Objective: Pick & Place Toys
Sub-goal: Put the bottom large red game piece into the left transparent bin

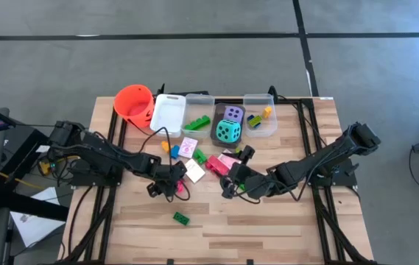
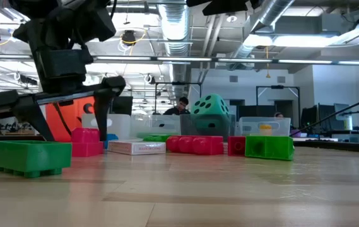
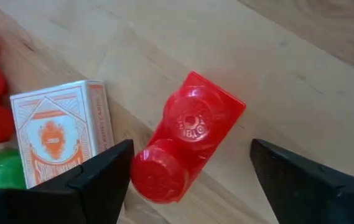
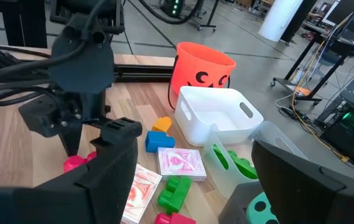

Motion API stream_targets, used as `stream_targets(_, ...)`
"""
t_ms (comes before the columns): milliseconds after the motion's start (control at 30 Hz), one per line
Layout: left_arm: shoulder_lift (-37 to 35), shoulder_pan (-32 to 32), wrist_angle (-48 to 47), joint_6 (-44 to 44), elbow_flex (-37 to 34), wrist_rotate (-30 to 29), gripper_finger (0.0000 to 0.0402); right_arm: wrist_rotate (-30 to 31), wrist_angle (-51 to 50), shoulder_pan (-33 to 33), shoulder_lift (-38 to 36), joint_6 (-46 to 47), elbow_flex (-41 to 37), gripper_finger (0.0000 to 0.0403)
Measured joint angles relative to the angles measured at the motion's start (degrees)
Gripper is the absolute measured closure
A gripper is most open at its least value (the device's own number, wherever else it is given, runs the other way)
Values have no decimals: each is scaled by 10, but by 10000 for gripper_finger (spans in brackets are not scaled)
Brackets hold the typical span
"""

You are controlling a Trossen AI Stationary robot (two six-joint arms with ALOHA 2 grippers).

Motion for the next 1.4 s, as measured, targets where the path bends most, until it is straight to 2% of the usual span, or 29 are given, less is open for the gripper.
stream_targets(167,-15,0,-37,-46,-1,0,99,0,0,0,0,0,0,92)
stream_targets(400,-16,0,-139,-87,10,42,103,0,-1,0,0,0,0,92)
stream_targets(533,-16,0,-129,-136,10,45,103,0,-1,0,0,2,0,92)
stream_targets(767,-16,0,-32,-249,10,59,103,0,-9,-1,0,10,0,92)
stream_targets(967,-16,0,-33,-261,10,79,110,0,-11,-1,0,11,0,92)
stream_targets(1167,-16,0,-65,-272,10,78,152,0,-13,-1,0,12,0,92)
stream_targets(1400,-17,0,-75,-278,-14,78,240,0,-15,-1,0,31,0,92)
